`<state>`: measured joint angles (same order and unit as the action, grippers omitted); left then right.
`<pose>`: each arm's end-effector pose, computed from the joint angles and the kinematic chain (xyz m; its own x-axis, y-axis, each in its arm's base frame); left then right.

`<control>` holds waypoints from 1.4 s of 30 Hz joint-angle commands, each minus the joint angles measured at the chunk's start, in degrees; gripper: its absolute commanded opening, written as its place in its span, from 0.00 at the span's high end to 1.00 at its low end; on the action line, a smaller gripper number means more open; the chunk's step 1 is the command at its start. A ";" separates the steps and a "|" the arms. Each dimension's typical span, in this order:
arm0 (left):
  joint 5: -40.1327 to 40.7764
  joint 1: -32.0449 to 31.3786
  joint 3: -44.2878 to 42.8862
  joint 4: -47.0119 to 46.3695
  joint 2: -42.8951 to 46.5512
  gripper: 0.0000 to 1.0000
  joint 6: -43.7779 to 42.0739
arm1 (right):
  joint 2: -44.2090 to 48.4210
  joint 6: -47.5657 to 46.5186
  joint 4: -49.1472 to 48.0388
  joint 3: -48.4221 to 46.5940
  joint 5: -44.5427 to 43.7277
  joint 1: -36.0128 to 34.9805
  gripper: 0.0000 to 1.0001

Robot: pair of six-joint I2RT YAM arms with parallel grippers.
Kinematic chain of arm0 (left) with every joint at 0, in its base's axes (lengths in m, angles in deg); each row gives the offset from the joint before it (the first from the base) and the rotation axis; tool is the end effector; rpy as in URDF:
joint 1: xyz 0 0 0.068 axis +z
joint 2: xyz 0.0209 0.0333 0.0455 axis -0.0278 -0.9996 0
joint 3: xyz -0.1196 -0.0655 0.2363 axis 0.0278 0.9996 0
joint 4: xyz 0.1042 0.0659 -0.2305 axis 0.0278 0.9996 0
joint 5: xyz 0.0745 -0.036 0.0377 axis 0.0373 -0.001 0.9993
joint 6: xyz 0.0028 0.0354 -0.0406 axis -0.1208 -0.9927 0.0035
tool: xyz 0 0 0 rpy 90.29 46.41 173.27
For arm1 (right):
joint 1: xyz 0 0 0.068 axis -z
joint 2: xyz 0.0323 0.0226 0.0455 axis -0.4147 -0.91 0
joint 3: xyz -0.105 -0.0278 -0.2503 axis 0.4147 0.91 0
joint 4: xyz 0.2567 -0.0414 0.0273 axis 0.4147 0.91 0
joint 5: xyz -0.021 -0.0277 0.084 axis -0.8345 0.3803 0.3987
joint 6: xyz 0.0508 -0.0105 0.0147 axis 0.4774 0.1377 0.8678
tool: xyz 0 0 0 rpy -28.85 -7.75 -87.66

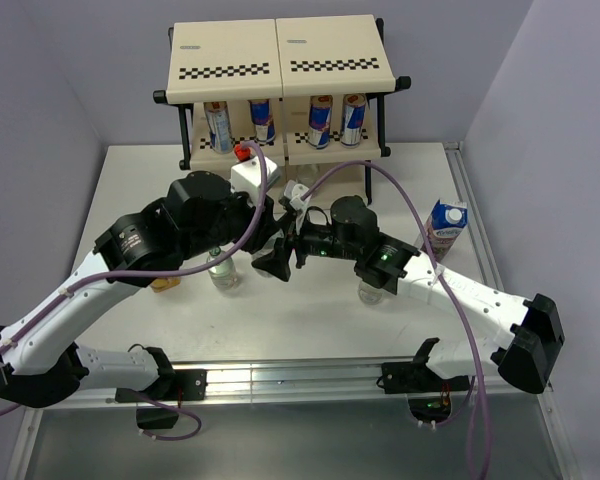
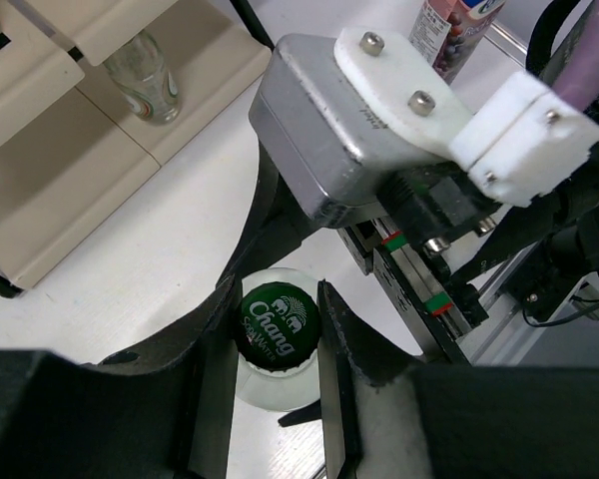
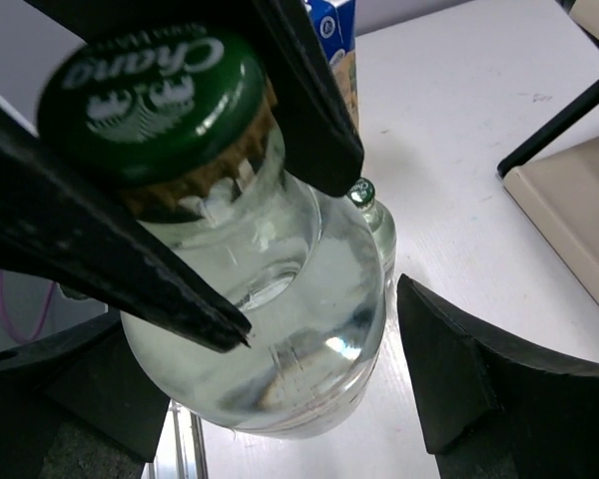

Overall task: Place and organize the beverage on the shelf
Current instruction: Pick up the drink from the center of the board.

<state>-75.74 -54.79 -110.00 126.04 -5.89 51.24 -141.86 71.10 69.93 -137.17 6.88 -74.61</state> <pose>0.1293 -0.1847 0.4715 -0.3489 0.2217 -0.9105 0.6952 0.7128 -0.0929 0.1732 0.2314 0.3539 -0.1240 -0.0997 -0.9873 -0.9631 0.2515 0.0956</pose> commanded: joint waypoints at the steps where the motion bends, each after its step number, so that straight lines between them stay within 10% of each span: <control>1: 0.94 -0.13 -4.31 -8.45 2.43 1.00 -2.40 | 0.19 -1.36 3.15 -1.07 -2.01 0.01 0.11; 13: -2.75 -0.22 -3.17 -9.86 2.17 1.00 -2.49 | -0.25 -1.36 2.27 -1.68 0.01 0.01 0.25; 16: -3.55 -0.22 -2.20 -11.26 2.61 1.00 -2.49 | -0.52 -1.36 1.66 -2.21 1.24 -0.08 0.57; 17: -3.20 -0.22 -1.85 -11.79 3.04 0.98 -2.40 | -0.43 -1.36 0.96 -2.03 1.77 -0.08 0.81; 18: -2.32 -0.13 -1.06 -12.49 3.40 0.81 -2.22 | 0.18 -0.75 -1.22 -1.25 1.77 -0.08 0.98; 27: 3.92 -0.22 0.96 -14.43 5.07 0.01 -0.21 | 5.64 2.15 -13.02 4.29 -4.44 0.01 1.00; 42: 27.74 -0.31 8.86 -10.91 17.35 0.01 7.10 | -3.23 3.29 -20.39 7.99 -37.86 11.16 1.00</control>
<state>-52.10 -54.85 -104.73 115.92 5.52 57.44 -144.57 73.50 64.09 -128.09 -19.92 -67.26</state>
